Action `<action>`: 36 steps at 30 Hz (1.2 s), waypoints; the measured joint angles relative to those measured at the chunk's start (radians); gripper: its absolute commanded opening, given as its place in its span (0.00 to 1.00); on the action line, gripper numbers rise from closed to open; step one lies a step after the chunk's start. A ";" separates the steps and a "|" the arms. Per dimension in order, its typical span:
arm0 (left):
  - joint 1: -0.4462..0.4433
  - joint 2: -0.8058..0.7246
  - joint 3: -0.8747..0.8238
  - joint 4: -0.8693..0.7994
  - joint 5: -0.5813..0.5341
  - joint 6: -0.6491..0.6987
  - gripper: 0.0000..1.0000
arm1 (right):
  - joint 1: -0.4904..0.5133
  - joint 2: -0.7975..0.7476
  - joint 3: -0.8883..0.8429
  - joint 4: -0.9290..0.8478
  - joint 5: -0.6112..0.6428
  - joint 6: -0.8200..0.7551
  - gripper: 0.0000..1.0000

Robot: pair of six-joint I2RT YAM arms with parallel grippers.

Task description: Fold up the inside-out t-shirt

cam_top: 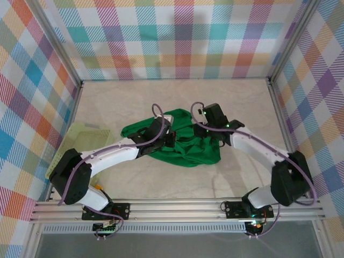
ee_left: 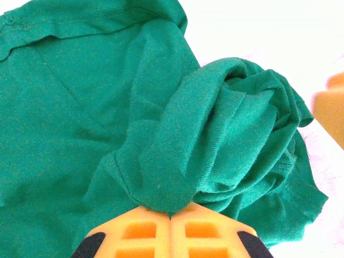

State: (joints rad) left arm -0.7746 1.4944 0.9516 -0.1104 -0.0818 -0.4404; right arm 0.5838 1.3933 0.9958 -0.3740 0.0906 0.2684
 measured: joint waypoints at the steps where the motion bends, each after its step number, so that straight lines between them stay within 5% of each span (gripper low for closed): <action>1: 0.006 0.000 -0.003 0.009 0.012 -0.006 0.00 | 0.018 -0.031 -0.015 0.004 -0.023 -0.006 0.38; 8: 0.044 -0.003 -0.008 0.043 0.058 -0.022 0.00 | 0.102 0.001 -0.050 0.059 -0.140 -0.023 0.35; 21: 0.044 -0.007 -0.013 0.049 0.074 -0.039 0.00 | 0.107 0.157 0.013 0.018 0.013 0.053 0.57; 29: 0.044 -0.011 -0.014 0.061 0.074 -0.039 0.00 | 0.107 0.236 0.054 0.006 0.043 0.072 0.50; 36: 0.044 -0.011 -0.014 0.061 0.074 -0.039 0.00 | 0.107 0.283 0.073 0.005 0.058 0.081 0.17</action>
State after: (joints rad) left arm -0.7303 1.4834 0.9371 -0.0494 -0.0082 -0.4797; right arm 0.6907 1.6764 1.0691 -0.3687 0.1486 0.3492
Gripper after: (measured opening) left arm 0.048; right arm 0.257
